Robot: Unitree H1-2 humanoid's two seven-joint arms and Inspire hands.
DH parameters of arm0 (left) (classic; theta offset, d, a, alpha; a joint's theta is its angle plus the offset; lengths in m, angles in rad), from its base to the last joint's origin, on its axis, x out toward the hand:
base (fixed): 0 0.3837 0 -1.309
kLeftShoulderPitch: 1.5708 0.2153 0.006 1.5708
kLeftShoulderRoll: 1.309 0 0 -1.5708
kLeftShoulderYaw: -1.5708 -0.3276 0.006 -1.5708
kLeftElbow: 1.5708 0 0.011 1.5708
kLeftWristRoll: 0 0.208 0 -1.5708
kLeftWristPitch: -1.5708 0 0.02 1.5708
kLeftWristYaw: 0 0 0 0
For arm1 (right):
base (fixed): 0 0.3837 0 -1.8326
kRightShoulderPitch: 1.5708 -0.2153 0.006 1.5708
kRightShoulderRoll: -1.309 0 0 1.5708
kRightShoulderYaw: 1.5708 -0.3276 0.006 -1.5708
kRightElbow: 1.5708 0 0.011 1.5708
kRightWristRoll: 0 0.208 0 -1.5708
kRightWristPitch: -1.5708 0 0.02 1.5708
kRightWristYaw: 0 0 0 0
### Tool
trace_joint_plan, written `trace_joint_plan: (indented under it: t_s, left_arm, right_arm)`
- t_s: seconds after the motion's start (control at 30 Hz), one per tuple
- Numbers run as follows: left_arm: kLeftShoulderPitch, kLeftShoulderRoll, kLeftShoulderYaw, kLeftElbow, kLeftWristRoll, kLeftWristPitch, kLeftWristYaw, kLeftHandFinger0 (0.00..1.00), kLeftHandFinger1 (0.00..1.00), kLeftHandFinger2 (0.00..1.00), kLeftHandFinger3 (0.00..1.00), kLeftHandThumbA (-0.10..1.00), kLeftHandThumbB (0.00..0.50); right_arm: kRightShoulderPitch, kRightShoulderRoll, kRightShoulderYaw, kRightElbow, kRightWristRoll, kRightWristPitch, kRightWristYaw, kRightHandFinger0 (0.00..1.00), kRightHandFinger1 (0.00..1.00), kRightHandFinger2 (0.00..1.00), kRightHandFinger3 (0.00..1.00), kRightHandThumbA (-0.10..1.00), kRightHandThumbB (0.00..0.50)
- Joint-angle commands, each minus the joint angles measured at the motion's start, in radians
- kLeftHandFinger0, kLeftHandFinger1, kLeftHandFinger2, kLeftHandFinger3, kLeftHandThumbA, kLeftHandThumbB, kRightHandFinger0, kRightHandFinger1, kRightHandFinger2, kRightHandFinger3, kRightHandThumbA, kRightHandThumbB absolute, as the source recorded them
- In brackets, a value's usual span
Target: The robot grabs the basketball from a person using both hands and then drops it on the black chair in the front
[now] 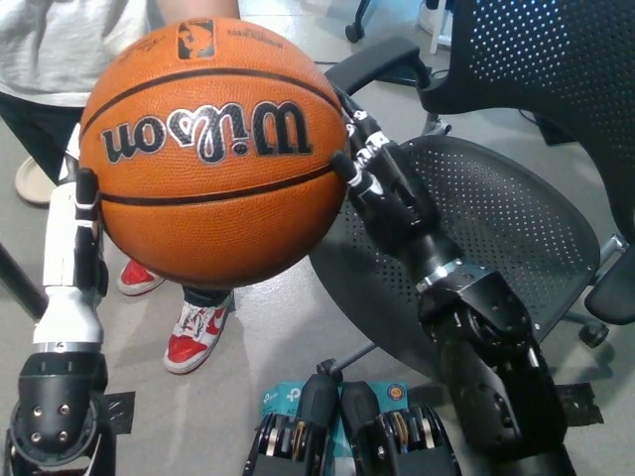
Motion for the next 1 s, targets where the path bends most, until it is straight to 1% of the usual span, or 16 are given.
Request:
trace_joint_plan:
  t_s: [0.0, 0.1, 0.13, 0.17, 0.27, 0.37, 0.4, 0.43, 0.5, 0.53, 0.57, 0.67, 0.7, 0.8, 0.93, 0.97]
  left_arm:
    - [-0.075, -0.026, -0.089, -0.008, 0.056, -0.006, -0.029, 1.00, 1.00, 1.00, 1.00, 1.00, 0.216]
    - [-0.076, -0.023, -0.095, -0.007, 0.056, -0.005, -0.021, 1.00, 1.00, 1.00, 1.00, 1.00, 0.216]
    - [-0.092, -0.033, -0.101, 0.023, 0.049, -0.022, -0.017, 1.00, 1.00, 1.00, 1.00, 1.00, 0.202]
    - [-0.096, -0.033, -0.106, 0.042, 0.047, -0.036, -0.013, 1.00, 1.00, 1.00, 1.00, 1.00, 0.175]
    - [-0.107, -0.027, -0.119, 0.070, 0.048, -0.042, -0.011, 1.00, 1.00, 1.00, 1.00, 1.00, 0.163]
    - [-0.111, -0.024, -0.124, 0.074, 0.046, -0.043, -0.006, 1.00, 1.00, 1.00, 1.00, 1.00, 0.163]
    - [-0.118, -0.028, -0.128, 0.087, 0.047, -0.050, 0.000, 1.00, 1.00, 1.00, 1.00, 1.00, 0.181]
    - [-0.132, -0.039, -0.137, 0.111, 0.045, -0.069, 0.005, 1.00, 1.00, 1.00, 1.00, 1.00, 0.201]
    - [-0.132, -0.038, -0.139, 0.113, 0.044, -0.070, 0.008, 1.00, 1.00, 1.00, 1.00, 1.00, 0.203]
    - [-0.137, -0.041, -0.148, 0.112, 0.062, -0.064, 0.016, 1.00, 1.00, 1.00, 1.00, 1.00, 0.193]
    - [-0.146, -0.055, -0.167, 0.104, 0.099, -0.044, 0.034, 1.00, 1.00, 1.00, 1.00, 1.00, 0.175]
    - [-0.149, -0.053, -0.173, 0.107, 0.097, -0.045, 0.043, 1.00, 1.00, 1.00, 1.00, 1.00, 0.176]
    - [-0.163, -0.058, -0.170, 0.127, 0.068, -0.069, 0.039, 1.00, 1.00, 1.00, 1.00, 1.00, 0.154]
    - [-0.185, -0.068, -0.167, 0.158, 0.040, -0.110, 0.042, 1.00, 1.00, 1.00, 1.00, 1.00, 0.132]
    - [-0.186, -0.065, -0.172, 0.161, 0.037, -0.113, 0.048, 1.00, 1.00, 1.00, 1.00, 1.00, 0.130]
    - [-0.192, -0.067, -0.177, 0.142, 0.049, -0.075, 0.056, 1.00, 1.00, 1.00, 1.00, 1.00, 0.142]
  right_arm:
    - [-0.120, 0.100, 0.068, 0.111, -0.186, -0.104, -0.085, 1.00, 1.00, 1.00, 1.00, 1.00, 0.420]
    - [-0.123, 0.103, 0.066, 0.122, -0.191, -0.118, -0.087, 1.00, 1.00, 1.00, 1.00, 1.00, 0.417]
    - [-0.141, 0.130, 0.060, 0.167, -0.166, -0.142, -0.075, 1.00, 1.00, 1.00, 1.00, 1.00, 0.364]
    - [-0.142, 0.146, 0.060, 0.179, -0.164, -0.146, -0.082, 1.00, 1.00, 1.00, 1.00, 1.00, 0.380]
    - [-0.150, 0.158, 0.078, 0.193, -0.168, -0.171, -0.074, 1.00, 1.00, 1.00, 1.00, 1.00, 0.380]
    - [-0.154, 0.156, 0.082, 0.198, -0.166, -0.180, -0.076, 1.00, 1.00, 1.00, 1.00, 1.00, 0.376]
    - [-0.158, 0.157, 0.090, 0.204, -0.183, -0.206, -0.082, 1.00, 1.00, 1.00, 1.00, 1.00, 0.332]
    - [-0.169, 0.166, 0.106, 0.232, -0.233, -0.285, -0.105, 1.00, 1.00, 1.00, 1.00, 1.00, 0.281]
    - [-0.171, 0.165, 0.109, 0.236, -0.232, -0.292, -0.109, 1.00, 1.00, 1.00, 1.00, 1.00, 0.276]
    - [-0.176, 0.167, 0.117, 0.244, -0.260, -0.309, -0.131, 1.00, 1.00, 1.00, 1.00, 1.00, 0.256]
    - [-0.184, 0.183, 0.128, 0.253, -0.313, -0.327, -0.183, 1.00, 1.00, 1.00, 1.00, 1.00, 0.241]
    - [-0.187, 0.183, 0.129, 0.257, -0.310, -0.332, -0.191, 1.00, 1.00, 1.00, 1.00, 1.00, 0.237]
    - [-0.188, 0.190, 0.125, 0.253, -0.304, -0.326, -0.200, 1.00, 1.00, 1.00, 1.00, 1.00, 0.233]
    - [-0.192, 0.200, 0.112, 0.250, -0.273, -0.327, -0.208, 1.00, 1.00, 1.00, 1.00, 1.00, 0.236]
    - [-0.194, 0.198, 0.117, 0.253, -0.273, -0.333, -0.217, 1.00, 1.00, 1.00, 1.00, 1.00, 0.236]
    - [-0.193, 0.199, 0.112, 0.238, -0.257, -0.312, -0.220, 1.00, 1.00, 1.00, 1.00, 1.00, 0.244]
